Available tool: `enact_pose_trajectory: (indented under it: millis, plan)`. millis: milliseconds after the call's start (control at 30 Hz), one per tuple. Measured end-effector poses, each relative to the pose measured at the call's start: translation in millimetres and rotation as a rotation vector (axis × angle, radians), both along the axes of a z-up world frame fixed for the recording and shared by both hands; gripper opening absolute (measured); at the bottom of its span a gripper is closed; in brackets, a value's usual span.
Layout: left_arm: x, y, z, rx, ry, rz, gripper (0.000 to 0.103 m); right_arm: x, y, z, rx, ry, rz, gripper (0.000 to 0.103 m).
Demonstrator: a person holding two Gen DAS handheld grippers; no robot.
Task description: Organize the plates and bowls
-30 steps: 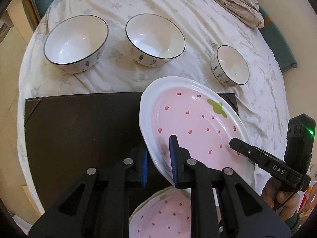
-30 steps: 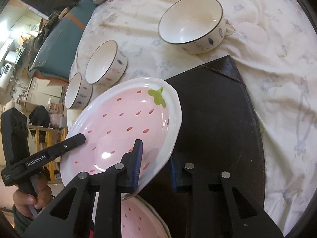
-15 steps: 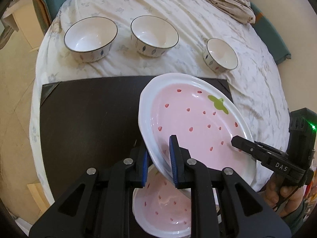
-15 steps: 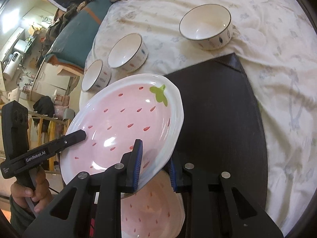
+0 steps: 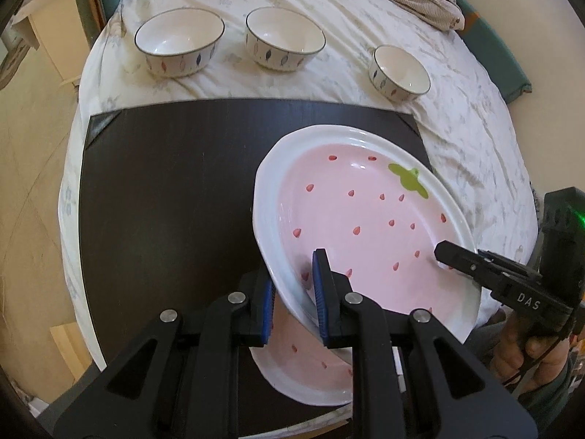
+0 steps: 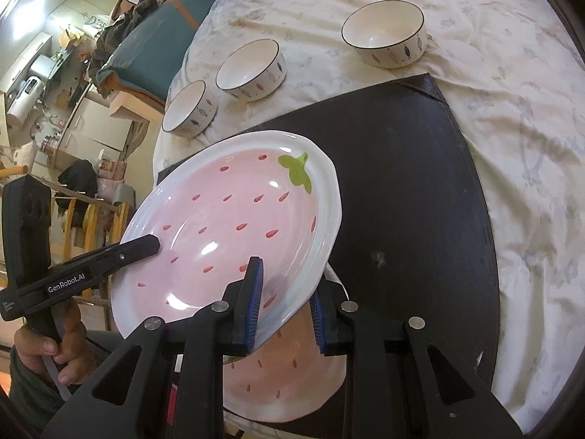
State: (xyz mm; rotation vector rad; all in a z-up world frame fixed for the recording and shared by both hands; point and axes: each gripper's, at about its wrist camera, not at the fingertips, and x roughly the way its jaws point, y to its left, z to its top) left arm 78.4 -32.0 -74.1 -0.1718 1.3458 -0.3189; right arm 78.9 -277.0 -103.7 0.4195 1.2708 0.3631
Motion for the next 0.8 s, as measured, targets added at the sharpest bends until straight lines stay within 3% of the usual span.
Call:
enact_pose_trajectory:
  millis: [433,800]
  plan:
    - [-26.6,-0.9,-15.3,0.011,0.024,-0.027,0.016,-40.6,6.4,-12.1,-0.074,-0.007,0.042,0.027]
    - [-35.6,-2.7,-24.6,0.036,0.057,-0.026,0.018,-55.1,5.6,-20.0,-0.050,0.027,0.071,0.026]
